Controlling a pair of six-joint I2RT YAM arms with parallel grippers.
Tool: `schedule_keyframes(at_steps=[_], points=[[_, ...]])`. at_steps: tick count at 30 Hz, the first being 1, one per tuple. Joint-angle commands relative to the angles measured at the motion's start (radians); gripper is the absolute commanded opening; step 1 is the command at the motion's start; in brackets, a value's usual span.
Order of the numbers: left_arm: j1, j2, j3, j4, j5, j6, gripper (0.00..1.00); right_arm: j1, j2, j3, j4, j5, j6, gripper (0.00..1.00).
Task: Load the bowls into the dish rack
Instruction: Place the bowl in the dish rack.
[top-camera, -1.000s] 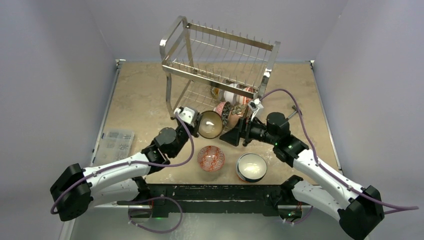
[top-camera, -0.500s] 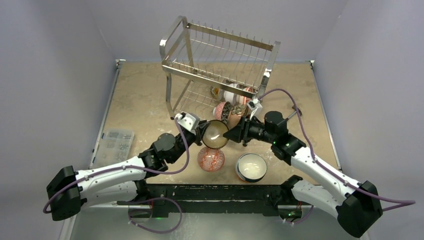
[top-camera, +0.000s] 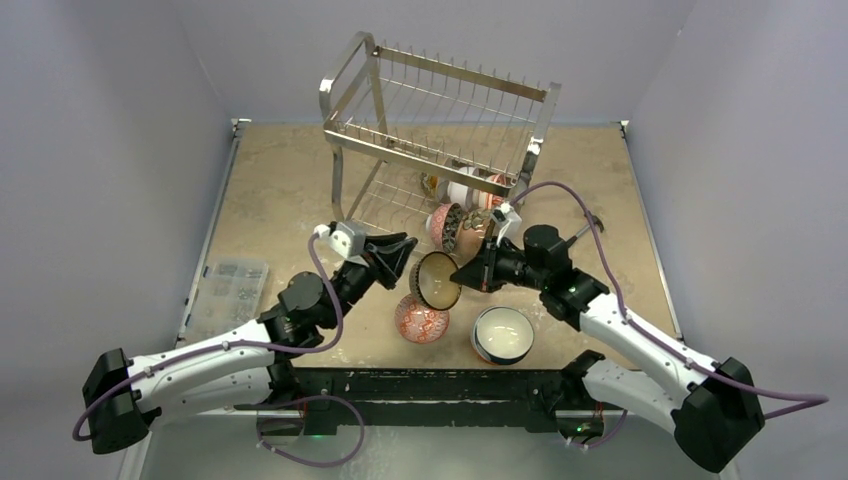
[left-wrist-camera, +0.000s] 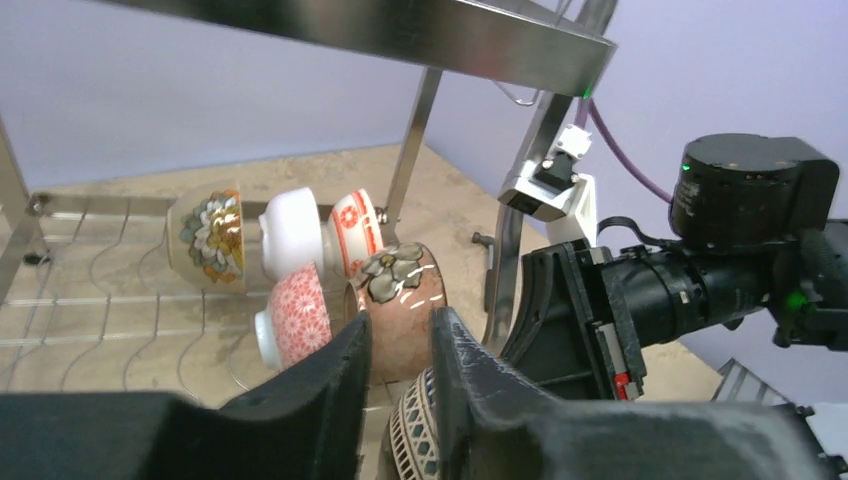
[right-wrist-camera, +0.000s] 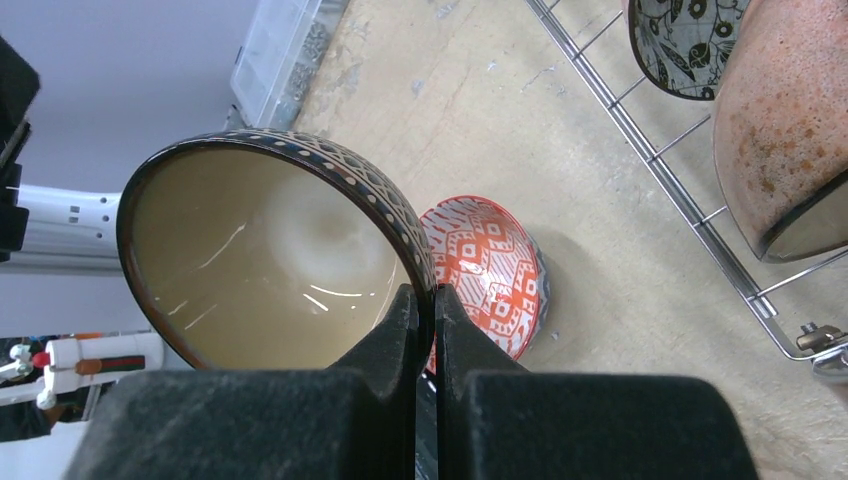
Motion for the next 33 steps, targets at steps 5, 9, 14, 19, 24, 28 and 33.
schedule_keyframes(at_steps=[5, 9, 14, 19, 24, 28, 33], points=[[0.002, -0.008, 0.159, -0.385, -0.136, -0.273, 0.75, 0.002, -0.094, -0.007, 0.037, 0.007, 0.022, 0.00], [0.009, 0.025, 0.251, -0.634, -0.095, -0.420, 0.91, 0.003, -0.166, -0.058, 0.051, 0.028, 0.067, 0.00], [0.130, 0.030, 0.255, -0.674, 0.245, -0.623, 0.95, -0.006, -0.224, -0.130, 0.129, -0.013, 0.113, 0.00], [0.351, 0.036, 0.138, -0.471, 0.706, -0.844, 0.98, -0.053, -0.254, -0.171, 0.193, -0.086, 0.142, 0.00], [0.400, 0.057, 0.040, -0.294, 0.898, -1.004, 0.98, -0.111, -0.250, -0.232, 0.354, -0.214, 0.211, 0.00], [0.401, 0.051, -0.031, -0.175, 0.955, -1.079, 0.98, -0.125, -0.209, -0.247, 0.440, -0.264, 0.242, 0.00], [0.397, 0.046, -0.057, -0.090, 0.998, -1.130, 0.98, -0.125, -0.177, -0.237, 0.471, -0.282, 0.246, 0.00]])
